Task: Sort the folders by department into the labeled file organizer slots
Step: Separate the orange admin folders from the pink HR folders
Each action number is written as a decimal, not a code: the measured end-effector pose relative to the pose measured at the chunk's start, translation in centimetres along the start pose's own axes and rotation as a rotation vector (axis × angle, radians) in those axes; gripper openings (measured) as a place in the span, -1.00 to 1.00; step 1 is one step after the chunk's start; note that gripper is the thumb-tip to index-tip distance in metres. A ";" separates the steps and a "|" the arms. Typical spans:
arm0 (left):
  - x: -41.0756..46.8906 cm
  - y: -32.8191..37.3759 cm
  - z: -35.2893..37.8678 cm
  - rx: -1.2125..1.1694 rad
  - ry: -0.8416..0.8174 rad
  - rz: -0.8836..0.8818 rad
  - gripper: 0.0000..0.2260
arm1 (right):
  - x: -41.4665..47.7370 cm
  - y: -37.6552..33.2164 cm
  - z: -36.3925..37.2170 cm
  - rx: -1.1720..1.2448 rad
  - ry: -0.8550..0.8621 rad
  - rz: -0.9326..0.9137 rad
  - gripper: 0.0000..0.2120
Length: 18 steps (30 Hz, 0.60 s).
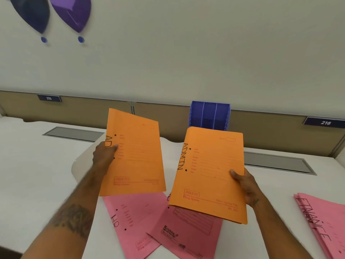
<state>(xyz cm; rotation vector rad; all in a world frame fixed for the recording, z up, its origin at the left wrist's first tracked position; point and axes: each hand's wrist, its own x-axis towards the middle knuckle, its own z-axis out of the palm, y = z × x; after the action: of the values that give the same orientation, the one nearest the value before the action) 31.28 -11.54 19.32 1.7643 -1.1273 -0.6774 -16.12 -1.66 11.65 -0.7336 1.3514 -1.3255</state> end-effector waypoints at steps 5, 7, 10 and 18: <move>-0.6 2.8 0.6 -0.298 -0.187 -0.022 -0.93 | -0.5 -0.3 -0.7 -0.005 0.023 -0.017 -0.55; -1.1 3.5 1.7 -0.309 -0.265 -0.021 -0.91 | -0.8 -0.4 -1.0 -0.032 0.023 -0.021 -0.56; -1.8 4.2 3.3 -0.286 -0.334 0.003 -0.90 | -1.4 -0.5 -1.4 -0.078 0.035 -0.038 -0.61; -1.7 5.3 4.4 -0.263 -0.394 0.024 -0.84 | -2.5 0.1 -3.4 -0.064 0.071 -0.060 -0.51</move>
<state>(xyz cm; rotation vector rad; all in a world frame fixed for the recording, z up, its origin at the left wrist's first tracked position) 24.89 -12.70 22.11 1.4272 -1.2497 -1.1388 -18.62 1.72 11.59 -0.7821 1.4436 -1.3727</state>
